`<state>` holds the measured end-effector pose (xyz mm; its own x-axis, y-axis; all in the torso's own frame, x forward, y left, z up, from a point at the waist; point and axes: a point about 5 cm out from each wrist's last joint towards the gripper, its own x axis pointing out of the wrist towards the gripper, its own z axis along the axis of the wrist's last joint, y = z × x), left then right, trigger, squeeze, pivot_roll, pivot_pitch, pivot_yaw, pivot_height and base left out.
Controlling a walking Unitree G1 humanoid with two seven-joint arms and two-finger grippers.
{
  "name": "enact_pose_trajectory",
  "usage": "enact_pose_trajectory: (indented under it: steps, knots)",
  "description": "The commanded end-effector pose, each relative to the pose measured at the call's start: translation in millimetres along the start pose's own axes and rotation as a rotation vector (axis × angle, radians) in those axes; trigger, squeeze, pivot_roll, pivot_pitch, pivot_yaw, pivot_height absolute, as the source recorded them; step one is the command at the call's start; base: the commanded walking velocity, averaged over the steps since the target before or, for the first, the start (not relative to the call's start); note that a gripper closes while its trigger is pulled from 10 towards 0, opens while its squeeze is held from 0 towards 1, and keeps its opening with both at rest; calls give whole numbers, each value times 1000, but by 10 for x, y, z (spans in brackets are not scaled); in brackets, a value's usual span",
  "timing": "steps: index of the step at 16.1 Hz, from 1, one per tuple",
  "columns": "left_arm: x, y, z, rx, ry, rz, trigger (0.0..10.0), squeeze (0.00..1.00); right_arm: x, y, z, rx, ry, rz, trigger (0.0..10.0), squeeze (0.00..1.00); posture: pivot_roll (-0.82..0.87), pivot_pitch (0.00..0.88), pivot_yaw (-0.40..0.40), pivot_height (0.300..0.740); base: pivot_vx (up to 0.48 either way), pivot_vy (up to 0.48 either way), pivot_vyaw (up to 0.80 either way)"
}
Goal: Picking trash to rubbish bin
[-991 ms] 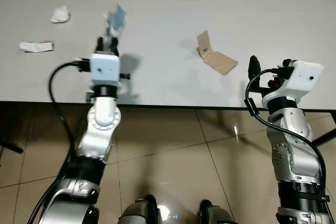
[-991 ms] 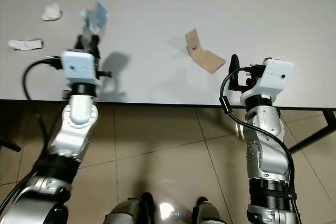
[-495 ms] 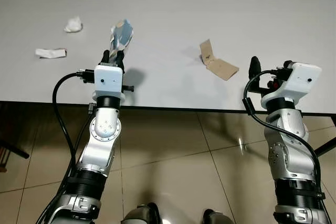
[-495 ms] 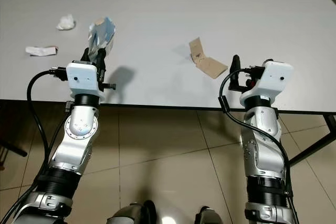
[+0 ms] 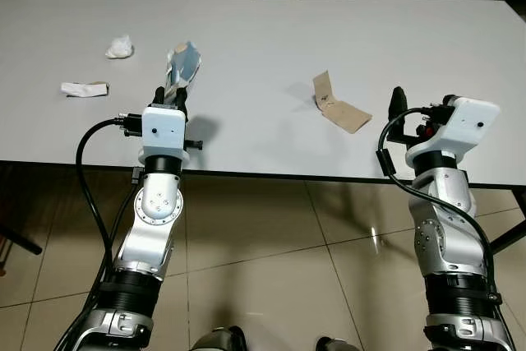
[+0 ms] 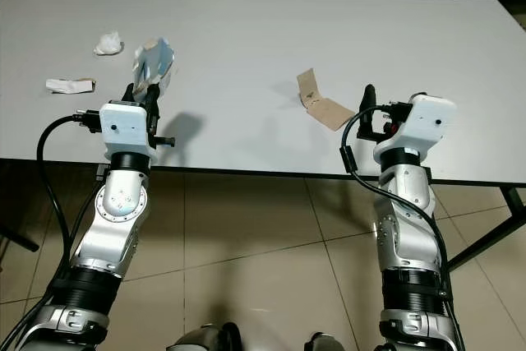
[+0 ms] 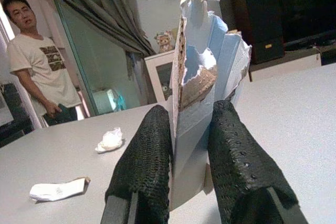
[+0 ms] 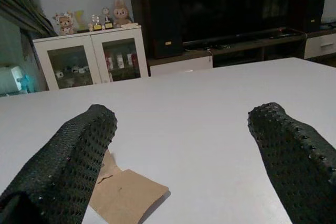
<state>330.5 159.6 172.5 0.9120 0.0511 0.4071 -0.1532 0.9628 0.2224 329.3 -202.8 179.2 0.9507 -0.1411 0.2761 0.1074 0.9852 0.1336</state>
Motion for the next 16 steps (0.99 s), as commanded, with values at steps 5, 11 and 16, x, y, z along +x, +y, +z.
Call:
enact_pose_trajectory:
  steps: [5, 11, 16]
  knots:
    - [-41, -54, -42, -17, 28, 5, 10000, 0, 13, 24, -43, -10, 8, 0, 10000, 0, -31, 115, 49, 740, 0, 0, 0]
    - [-72, -86, -43, -21, 32, -5, 10000, 0, 10, 32, -58, -4, 15, 0, 10000, 0, -27, 139, 42, 740, 0, 0, 0]
    - [-72, -84, -46, -16, 35, -3, 10000, 0, 0, 43, -83, -6, 28, 9, 10000, 0, -24, 147, 41, 740, 0, 0, 0]
